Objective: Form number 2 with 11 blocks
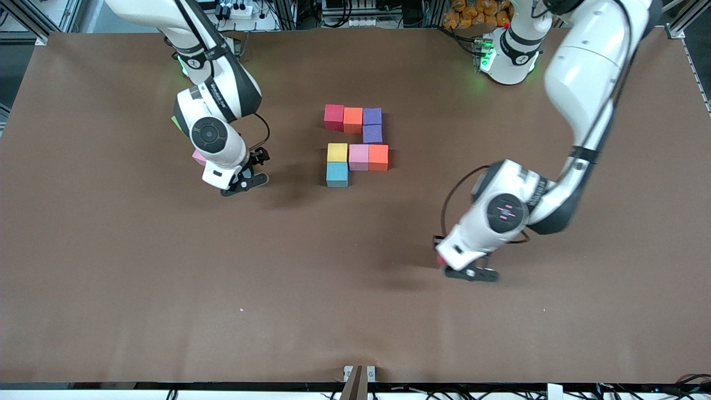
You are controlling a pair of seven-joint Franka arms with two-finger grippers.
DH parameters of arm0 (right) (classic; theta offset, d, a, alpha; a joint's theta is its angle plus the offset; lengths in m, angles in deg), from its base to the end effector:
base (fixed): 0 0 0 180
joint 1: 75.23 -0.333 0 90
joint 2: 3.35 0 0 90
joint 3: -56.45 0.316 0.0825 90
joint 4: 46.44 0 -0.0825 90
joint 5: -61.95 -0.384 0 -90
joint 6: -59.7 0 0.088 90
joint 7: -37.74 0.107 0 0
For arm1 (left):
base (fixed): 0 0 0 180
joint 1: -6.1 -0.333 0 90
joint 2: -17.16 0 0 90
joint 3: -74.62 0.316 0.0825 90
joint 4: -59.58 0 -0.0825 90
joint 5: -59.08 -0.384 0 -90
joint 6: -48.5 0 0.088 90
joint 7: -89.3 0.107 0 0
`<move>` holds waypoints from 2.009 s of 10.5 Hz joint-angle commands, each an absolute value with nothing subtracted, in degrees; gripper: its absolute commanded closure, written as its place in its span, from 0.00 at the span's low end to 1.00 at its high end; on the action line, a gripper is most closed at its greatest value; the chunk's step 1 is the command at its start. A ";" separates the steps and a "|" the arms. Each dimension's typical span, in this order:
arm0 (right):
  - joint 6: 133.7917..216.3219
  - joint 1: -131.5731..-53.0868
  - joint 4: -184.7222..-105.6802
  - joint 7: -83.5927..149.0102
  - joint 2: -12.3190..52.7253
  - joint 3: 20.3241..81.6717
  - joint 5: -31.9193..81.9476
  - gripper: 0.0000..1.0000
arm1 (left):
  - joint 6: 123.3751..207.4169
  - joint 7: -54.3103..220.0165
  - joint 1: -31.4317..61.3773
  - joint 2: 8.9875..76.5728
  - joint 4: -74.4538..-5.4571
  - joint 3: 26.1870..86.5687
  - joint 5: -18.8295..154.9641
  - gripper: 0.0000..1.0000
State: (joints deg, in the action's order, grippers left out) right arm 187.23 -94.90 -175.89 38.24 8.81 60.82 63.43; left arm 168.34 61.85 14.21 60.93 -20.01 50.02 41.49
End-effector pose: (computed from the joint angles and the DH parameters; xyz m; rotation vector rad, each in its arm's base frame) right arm 0.4657 0.2073 0.2499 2.9951 0.6531 -0.3680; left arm 0.6540 -0.3240 0.2838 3.1070 -0.2121 -0.0065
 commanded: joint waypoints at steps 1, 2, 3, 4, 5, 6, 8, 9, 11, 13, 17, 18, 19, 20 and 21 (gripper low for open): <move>193.09 -91.15 -181.34 32.31 6.67 61.46 64.23 0.00 | 161.80 60.39 25.65 62.51 -12.85 56.74 44.30 0.97; 194.60 -91.05 -182.57 32.29 6.84 61.54 64.23 0.00 | 161.87 59.26 28.92 62.60 -11.45 59.04 48.23 0.97; 194.70 -91.14 -182.93 32.29 6.85 61.54 64.23 0.00 | 161.96 57.16 32.78 64.34 -8.13 61.06 50.09 0.97; 194.70 -91.31 -183.28 32.29 6.85 61.54 64.23 0.00 | 161.96 55.40 35.78 66.97 -3.74 62.30 51.07 0.97; 195.48 -91.32 -183.90 32.20 6.76 61.54 64.23 0.00 | 162.22 53.72 37.55 69.69 -1.00 62.48 51.25 0.97; 196.36 -91.32 -184.86 32.20 6.85 61.54 64.23 0.00 | 162.84 51.71 39.13 71.54 0.42 62.49 51.25 0.98; 198.91 -91.32 -186.71 32.12 6.85 61.54 64.23 0.00 | 166.25 43.19 42.64 73.67 1.31 63.53 51.25 0.98; 199.53 -91.40 -187.24 32.12 6.85 61.54 64.23 0.00 | 166.62 42.90 43.18 74.11 1.31 63.54 51.25 0.98; 202.07 -91.49 -188.20 31.42 6.85 61.54 64.32 0.00 | 166.97 40.10 45.46 75.16 1.31 63.54 51.34 0.98; 206.38 -90.88 -189.87 28.00 7.20 61.46 64.32 0.00 | 166.97 39.47 47.05 75.17 1.22 63.63 51.34 0.98; 206.39 -90.96 -190.32 27.81 7.20 61.46 64.23 0.00 | 166.89 37.98 47.49 75.08 0.87 63.80 54.42 0.97; 206.30 -90.88 -190.49 27.81 7.28 61.46 64.32 0.00 | 166.89 37.98 47.84 75.17 0.70 63.81 54.50 0.97; 206.30 -90.88 -190.50 27.81 7.29 61.46 64.23 0.00 | 166.54 37.98 47.85 75.08 0.61 63.72 54.68 0.97; 206.30 -90.88 -191.02 27.81 7.20 61.46 64.32 0.00 | 166.36 37.98 47.85 75.17 0.52 63.89 56.25 0.97; 206.30 -90.88 -191.11 27.81 7.20 61.46 64.32 0.00 | 166.18 37.98 47.85 75.17 0.34 63.89 56.87 0.97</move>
